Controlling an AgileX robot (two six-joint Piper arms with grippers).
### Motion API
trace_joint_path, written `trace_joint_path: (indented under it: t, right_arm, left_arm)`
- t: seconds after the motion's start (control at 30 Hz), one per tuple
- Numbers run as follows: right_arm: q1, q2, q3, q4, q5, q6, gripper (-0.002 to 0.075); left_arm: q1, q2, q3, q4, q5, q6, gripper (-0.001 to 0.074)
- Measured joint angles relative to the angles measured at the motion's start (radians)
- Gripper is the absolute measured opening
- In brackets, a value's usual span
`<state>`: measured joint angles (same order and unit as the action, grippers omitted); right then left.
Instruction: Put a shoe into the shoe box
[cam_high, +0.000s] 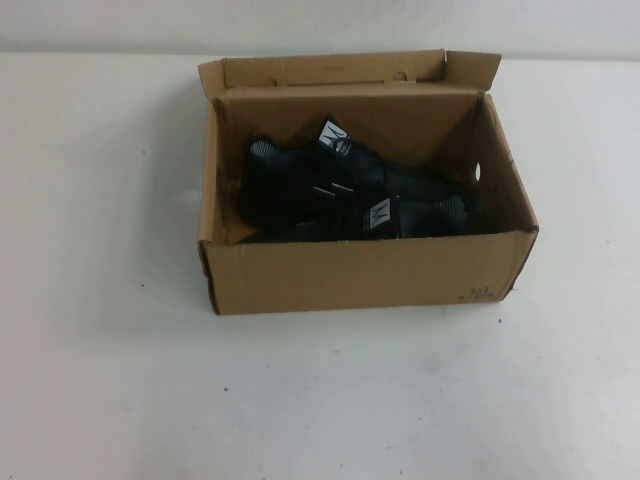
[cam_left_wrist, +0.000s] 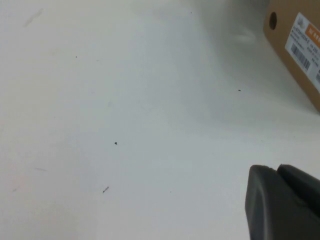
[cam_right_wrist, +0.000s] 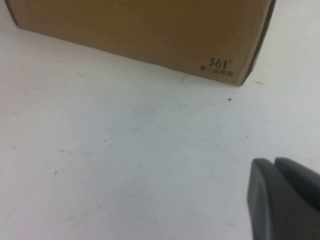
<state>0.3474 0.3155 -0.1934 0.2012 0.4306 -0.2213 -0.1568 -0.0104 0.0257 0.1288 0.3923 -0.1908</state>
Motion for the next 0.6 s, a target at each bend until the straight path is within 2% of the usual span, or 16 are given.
trace_joint_path:
  t: [0.3,0.6]
  right_arm:
    - [-0.004,-0.007,0.000,0.000,0.002,0.003,-0.0016]
    - [-0.086,-0.220,0.002,-0.038,0.008,0.017,-0.0016]
  left_arm:
    - [0.000,0.000,0.000,0.000,0.000,0.000,-0.0001]
    - [0.000,0.000,0.000,0.000,0.000,0.000,-0.0001]
